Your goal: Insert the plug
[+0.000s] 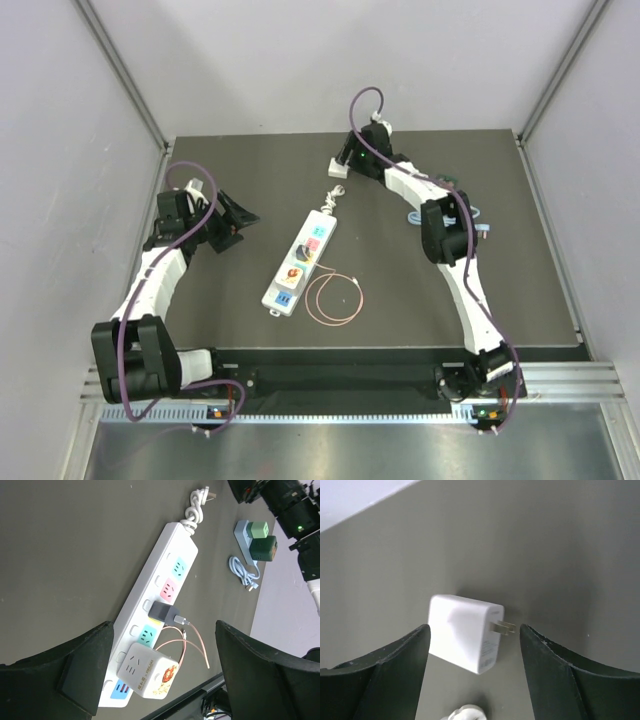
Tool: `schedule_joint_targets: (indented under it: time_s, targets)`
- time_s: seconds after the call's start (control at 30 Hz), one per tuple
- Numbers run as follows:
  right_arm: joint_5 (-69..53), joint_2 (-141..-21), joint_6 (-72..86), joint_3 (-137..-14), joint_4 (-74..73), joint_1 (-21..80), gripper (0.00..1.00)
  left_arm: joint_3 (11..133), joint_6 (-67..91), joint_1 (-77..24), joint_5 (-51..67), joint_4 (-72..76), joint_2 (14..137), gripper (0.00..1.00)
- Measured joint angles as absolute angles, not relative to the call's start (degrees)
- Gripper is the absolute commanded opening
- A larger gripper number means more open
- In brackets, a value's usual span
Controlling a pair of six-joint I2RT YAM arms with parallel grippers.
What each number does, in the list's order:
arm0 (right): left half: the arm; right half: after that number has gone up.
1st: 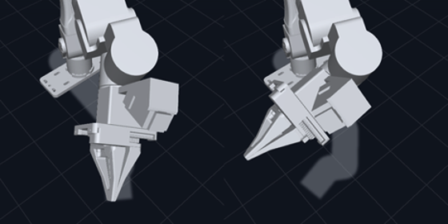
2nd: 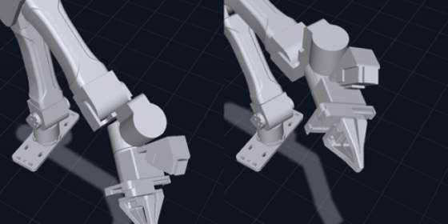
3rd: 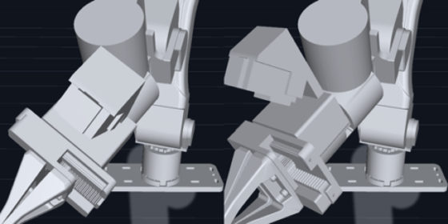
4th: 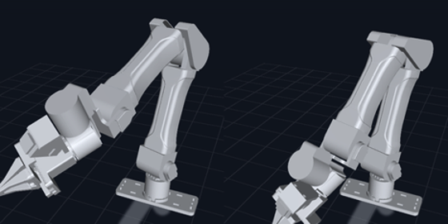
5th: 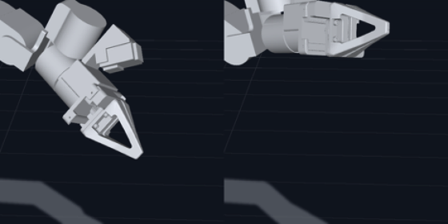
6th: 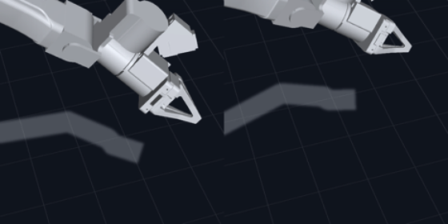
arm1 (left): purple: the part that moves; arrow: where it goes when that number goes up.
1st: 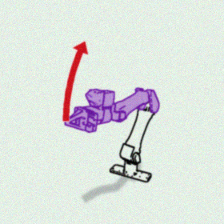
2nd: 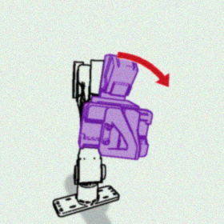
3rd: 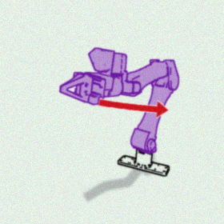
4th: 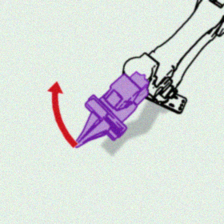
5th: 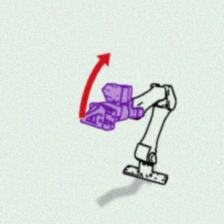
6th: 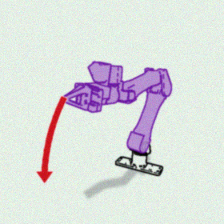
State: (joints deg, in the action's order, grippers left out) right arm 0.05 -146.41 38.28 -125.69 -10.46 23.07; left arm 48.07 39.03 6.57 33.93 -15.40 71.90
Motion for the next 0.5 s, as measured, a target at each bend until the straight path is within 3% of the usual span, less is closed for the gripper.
schedule_joint_targets:
  time_s: [0.17, 0.3, 0.5]
  targets:
    - [-0.2, -148.6, 40.7, -126.6, -9.5, 23.2, 0.67, 48.1, 39.1, 6.6, 33.5, -15.2, 71.9, 0.86]
    - [0.8, -148.9, 40.7, -127.3, -10.5, 23.5, 0.52, 48.1, 39.1, 6.5, 33.6, -14.9, 71.9, 0.86]
    - [1.3, -149.0, 39.9, -127.2, -9.3, 23.5, 0.40, 48.1, 39.3, 6.5, 33.6, -14.2, 72.0, 0.85]
